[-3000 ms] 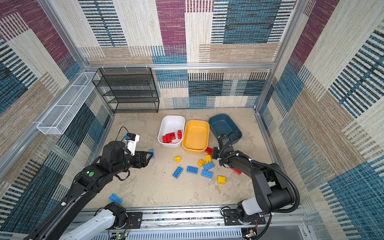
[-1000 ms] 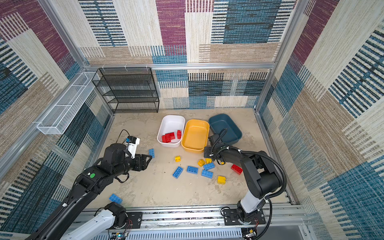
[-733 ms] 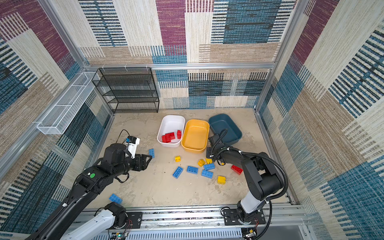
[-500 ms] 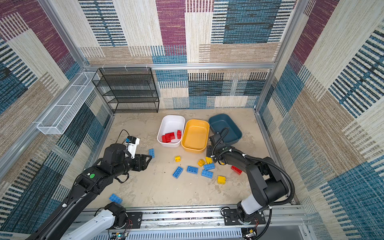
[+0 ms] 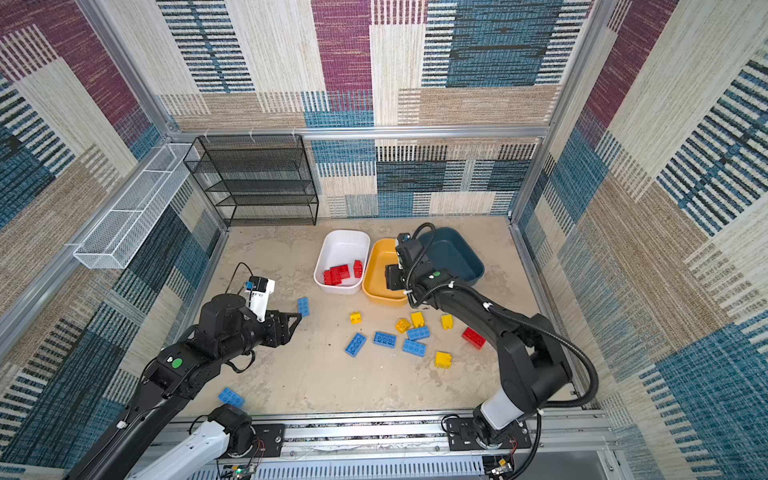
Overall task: Sort the legos into containers by color
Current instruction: 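Carry the red brick over the yellow tub into the white tub and release, then reach the left gripper toward a red brick by the teal tub while the right lifts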
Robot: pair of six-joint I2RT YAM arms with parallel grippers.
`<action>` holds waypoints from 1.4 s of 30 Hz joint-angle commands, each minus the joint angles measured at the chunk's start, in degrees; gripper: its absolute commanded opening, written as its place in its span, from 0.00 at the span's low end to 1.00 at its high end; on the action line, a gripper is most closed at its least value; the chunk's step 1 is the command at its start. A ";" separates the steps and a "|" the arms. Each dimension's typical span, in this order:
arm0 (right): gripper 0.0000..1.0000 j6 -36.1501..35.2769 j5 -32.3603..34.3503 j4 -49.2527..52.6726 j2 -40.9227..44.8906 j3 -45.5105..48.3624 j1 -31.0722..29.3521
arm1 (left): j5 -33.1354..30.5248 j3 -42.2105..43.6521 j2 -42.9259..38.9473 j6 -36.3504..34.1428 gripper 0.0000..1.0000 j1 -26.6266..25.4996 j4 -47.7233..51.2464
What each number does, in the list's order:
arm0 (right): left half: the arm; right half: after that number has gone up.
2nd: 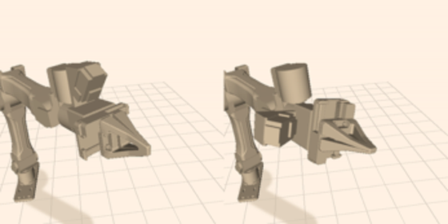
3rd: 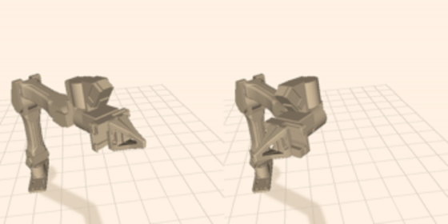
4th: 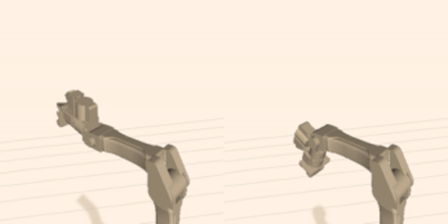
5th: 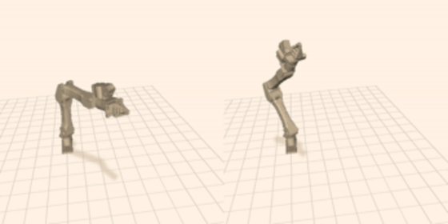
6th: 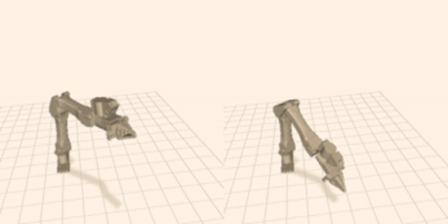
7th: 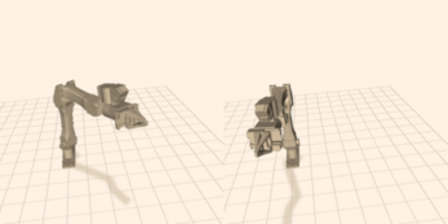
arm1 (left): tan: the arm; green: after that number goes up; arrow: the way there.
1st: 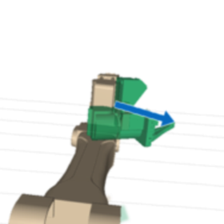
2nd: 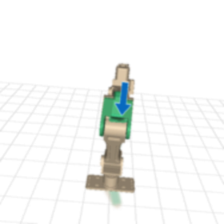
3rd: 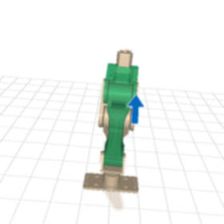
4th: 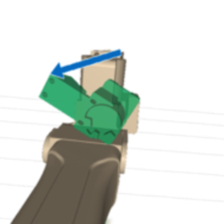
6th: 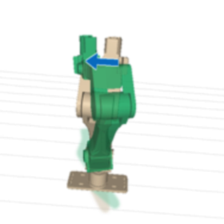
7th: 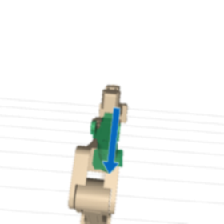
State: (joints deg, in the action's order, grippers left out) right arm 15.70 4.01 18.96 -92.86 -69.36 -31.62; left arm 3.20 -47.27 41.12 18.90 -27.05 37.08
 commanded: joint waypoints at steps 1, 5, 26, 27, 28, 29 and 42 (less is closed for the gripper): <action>0.57 -1.91 -2.35 1.08 -6.08 -7.50 -1.47 | -0.01 0.33 -0.67 -1.45 0.71 0.00 -1.15; 0.57 -1.19 -7.41 0.16 -15.07 -16.44 -1.75 | -0.26 0.40 -0.80 -1.58 0.71 -0.01 -0.94; 0.86 -2.16 -10.77 4.62 -31.77 -37.41 -2.58 | 2.33 0.17 2.43 -1.89 0.71 -0.74 -1.55; 0.87 -2.33 -10.84 4.30 -31.22 -37.11 -2.57 | 2.37 -0.15 3.00 -2.01 0.71 -1.17 -1.42; 0.88 -2.48 -10.78 4.00 -30.55 -36.70 -2.57 | 2.39 -0.48 3.61 -2.17 0.71 -1.74 -1.23; 0.89 -2.73 -11.02 3.57 -29.53 -36.15 -2.57 | 2.00 -0.93 4.39 -2.28 0.71 -2.61 -1.08; 0.92 -1.31 -18.39 -0.92 -7.47 -22.71 4.83 | -5.63 -7.34 30.12 -1.68 0.71 -26.31 -17.48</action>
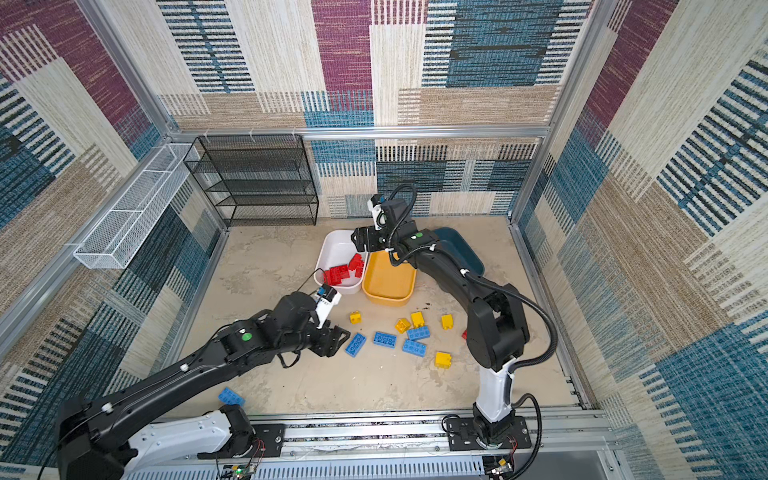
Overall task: Sort the legos into containers by color
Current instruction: 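Reach the left gripper toward a red brick by the teal tub while the right lifts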
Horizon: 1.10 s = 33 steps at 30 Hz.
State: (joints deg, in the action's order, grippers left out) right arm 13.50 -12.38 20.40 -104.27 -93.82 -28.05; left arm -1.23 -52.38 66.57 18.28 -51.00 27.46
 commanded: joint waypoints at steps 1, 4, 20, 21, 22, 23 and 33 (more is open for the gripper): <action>0.92 0.91 -1.89 -2.22 5.90 2.52 1.94 | -1.24 -3.39 7.45 -1.62 0.71 -3.74 -9.44; 0.93 1.48 -0.74 -1.99 11.95 5.88 3.89 | -1.65 -8.43 16.55 -3.87 0.72 -7.88 -13.63; 1.00 -3.16 3.51 5.60 28.19 2.33 5.46 | 7.28 -46.44 59.17 -19.58 0.82 -18.50 -19.27; 1.00 -3.45 3.49 5.94 28.56 2.33 5.47 | 8.33 -47.99 60.73 -19.95 0.82 -18.48 -18.93; 1.00 -3.67 3.49 6.25 28.89 2.37 5.47 | 8.79 -49.48 62.03 -20.23 0.83 -18.53 -18.96; 1.00 -3.87 3.46 6.57 29.20 2.35 5.47 | 8.80 -50.74 63.32 -20.34 0.84 -18.55 -19.03; 1.00 -3.30 1.30 6.12 32.36 3.42 5.47 | 3.93 -61.59 73.10 -18.71 0.90 -19.87 -15.88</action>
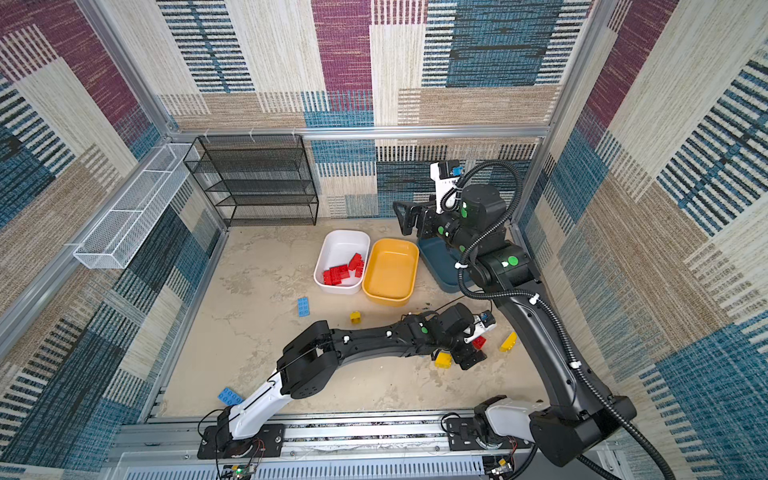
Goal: Sort the legos into containers by color
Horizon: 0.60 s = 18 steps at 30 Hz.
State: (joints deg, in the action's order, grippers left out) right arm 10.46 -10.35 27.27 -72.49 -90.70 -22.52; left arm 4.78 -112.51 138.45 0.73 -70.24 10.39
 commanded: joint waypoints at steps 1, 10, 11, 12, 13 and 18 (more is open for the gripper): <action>1.00 -0.28 -0.73 -0.72 0.76 0.56 -0.06 | -3.49 -1.95 1.74 -0.85 0.90 -0.93 1.23; 1.00 -0.05 -1.34 -2.03 2.17 3.29 -0.06 | -12.98 -9.29 8.25 1.00 0.82 -2.54 5.82; 1.00 0.00 -1.39 -2.10 2.39 3.53 -0.06 | -13.40 -9.62 8.61 0.98 0.80 -2.56 6.00; 1.00 0.00 -1.50 -2.13 2.50 3.60 -0.06 | -14.04 -9.74 8.82 0.96 0.77 -2.54 6.11; 1.00 0.01 -1.52 -2.11 2.60 3.81 -0.06 | -14.56 -9.83 8.87 0.96 0.75 -2.59 6.12; 1.00 0.08 -1.50 -2.38 2.88 4.29 -0.05 | -16.71 -8.74 8.04 0.56 0.62 -2.58 5.87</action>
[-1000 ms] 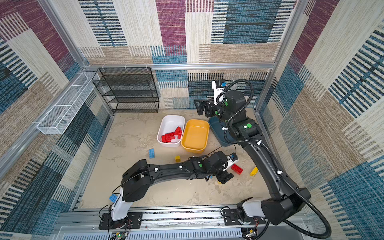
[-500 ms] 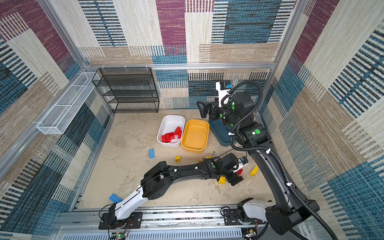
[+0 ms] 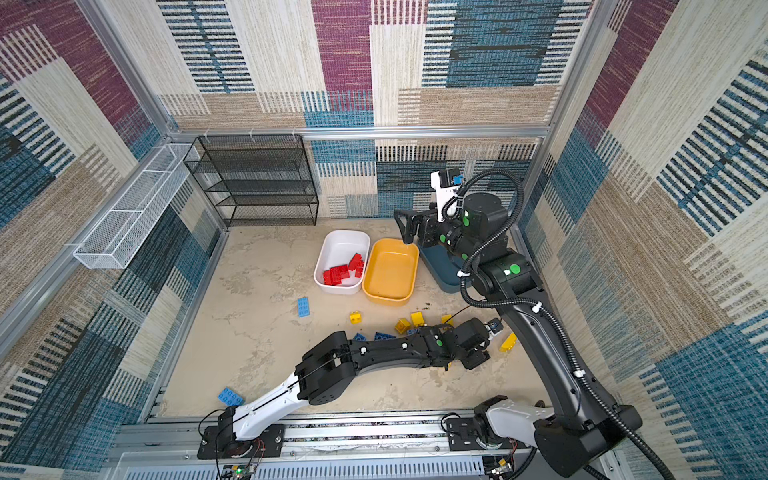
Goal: Sort the legos into containers by color
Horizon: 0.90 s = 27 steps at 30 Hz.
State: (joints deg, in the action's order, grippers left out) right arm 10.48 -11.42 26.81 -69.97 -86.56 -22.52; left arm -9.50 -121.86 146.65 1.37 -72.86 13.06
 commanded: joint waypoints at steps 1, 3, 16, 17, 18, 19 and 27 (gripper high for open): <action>1.00 0.07 -0.45 -2.02 0.35 0.29 -0.06 | -2.62 1.07 -0.48 -0.07 0.59 0.06 3.12; 1.00 0.07 -0.44 -1.99 0.37 0.52 -0.06 | -3.11 2.33 -1.48 -0.27 0.56 0.09 2.65; 1.00 0.27 0.22 -1.93 1.16 2.68 -0.06 | -4.21 15.57 -14.99 -1.37 0.52 0.58 -2.88; 1.00 0.32 0.56 -2.02 1.33 3.16 -0.06 | -4.32 17.64 -16.78 -1.04 0.51 0.78 -3.62; 1.00 0.42 0.65 -1.98 1.41 3.53 -0.06 | -4.19 19.67 -18.42 -0.66 0.51 1.09 -4.37; 1.00 0.45 0.80 -2.18 1.59 4.11 -0.06 | -3.93 21.75 -20.20 -0.10 0.51 1.46 -5.23; 1.00 0.90 1.40 -3.09 2.54 6.80 -0.06 | 8.94 26.88 -23.95 -0.97 0.72 3.58 -8.50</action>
State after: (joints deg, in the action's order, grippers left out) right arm 10.74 -10.76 26.13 -67.99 -79.90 -22.52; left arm -9.30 -95.61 122.54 2.39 -68.99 7.84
